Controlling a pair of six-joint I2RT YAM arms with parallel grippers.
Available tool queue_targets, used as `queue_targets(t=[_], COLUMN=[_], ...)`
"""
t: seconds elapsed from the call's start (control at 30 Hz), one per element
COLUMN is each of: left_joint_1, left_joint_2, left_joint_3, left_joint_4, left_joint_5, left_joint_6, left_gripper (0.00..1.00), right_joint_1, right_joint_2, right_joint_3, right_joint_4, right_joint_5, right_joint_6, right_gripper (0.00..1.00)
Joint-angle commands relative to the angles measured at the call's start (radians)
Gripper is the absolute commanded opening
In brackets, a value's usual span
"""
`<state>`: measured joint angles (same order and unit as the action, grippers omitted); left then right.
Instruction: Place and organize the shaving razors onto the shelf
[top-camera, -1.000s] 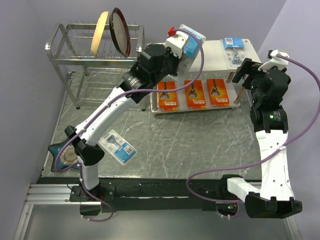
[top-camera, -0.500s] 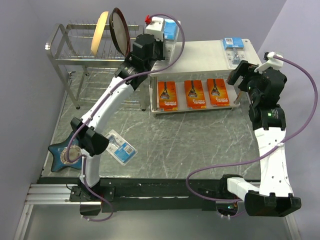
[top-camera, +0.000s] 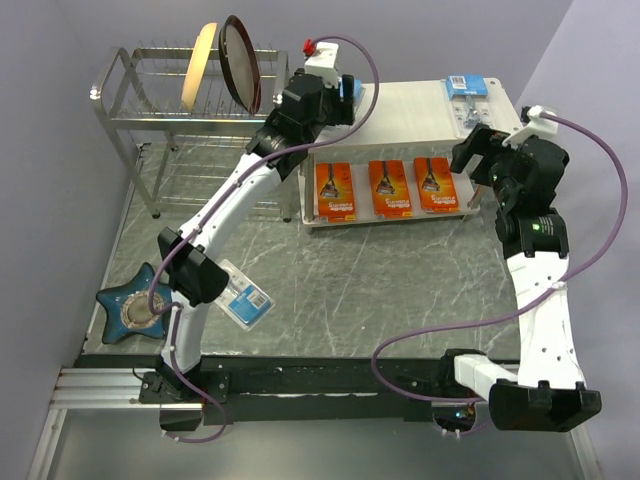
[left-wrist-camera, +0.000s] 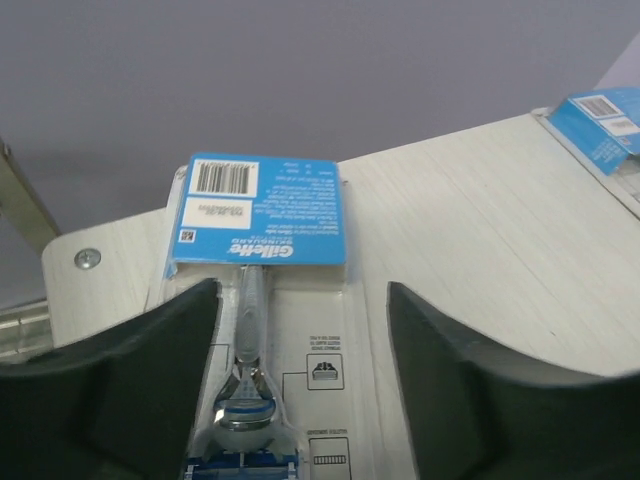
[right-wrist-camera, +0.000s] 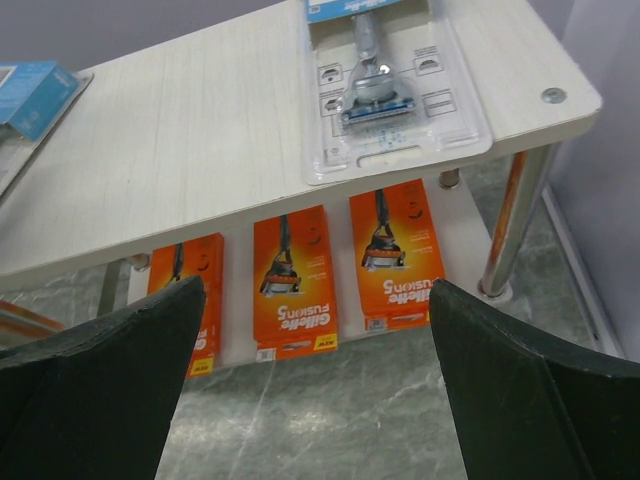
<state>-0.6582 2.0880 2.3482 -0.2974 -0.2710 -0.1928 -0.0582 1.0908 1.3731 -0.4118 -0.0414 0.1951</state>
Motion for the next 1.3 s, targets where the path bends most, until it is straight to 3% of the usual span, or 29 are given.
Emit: queue_targets(t=[0.0, 0.17, 0.3, 0.4, 0.53, 0.63, 0.77, 1.07, 1.27], left_joint_1=[-0.036, -0.047, 0.008, 0.041, 0.058, 0.133, 0.225, 0.456, 0.529], left_joint_2=[-0.072, -0.218, -0.403, -0.533, -0.69, -0.793, -0.882, -0.954, -0.988], left_joint_3=[0.078, 0.036, -0.133, -0.274, -0.455, -0.553, -0.665, -0.698, -0.742], left_joint_4=[0.099, 0.149, 0.084, 0.029, -0.072, -0.158, -0.206, -0.186, -0.158], left_joint_5=[-0.006, -0.14, -0.126, -0.015, 0.218, 0.372, 0.473, 0.65, 0.714], left_joint_6=[-0.011, 0.07, 0.05, 0.065, 0.258, 0.244, 0.222, 0.075, 0.0], left_gripper=[0.87, 0.95, 0.95, 0.95, 0.99, 0.99, 0.99, 0.99, 0.99], right_joint_1=[-0.005, 0.115, 0.254, 0.333, 0.437, 0.53, 0.624, 0.77, 0.776], right_joint_2=[0.026, 0.098, 0.2, 0.298, 0.426, 0.521, 0.65, 0.796, 0.819], right_joint_3=[0.041, 0.125, 0.249, 0.352, 0.493, 0.599, 0.73, 0.827, 0.796], right_joint_4=[0.05, 0.102, 0.125, 0.131, 0.122, 0.139, 0.162, 0.214, 0.192], right_joint_5=[-0.106, -0.083, -0.006, 0.101, 0.286, 0.4, 0.465, 0.718, 0.733], right_joint_6=[0.023, 0.032, -0.017, 0.007, 0.026, 0.009, -0.022, -0.074, -0.066], right_gripper=[1.0, 1.0, 1.0, 1.0, 1.0, 1.0, 0.98, 0.95, 0.91])
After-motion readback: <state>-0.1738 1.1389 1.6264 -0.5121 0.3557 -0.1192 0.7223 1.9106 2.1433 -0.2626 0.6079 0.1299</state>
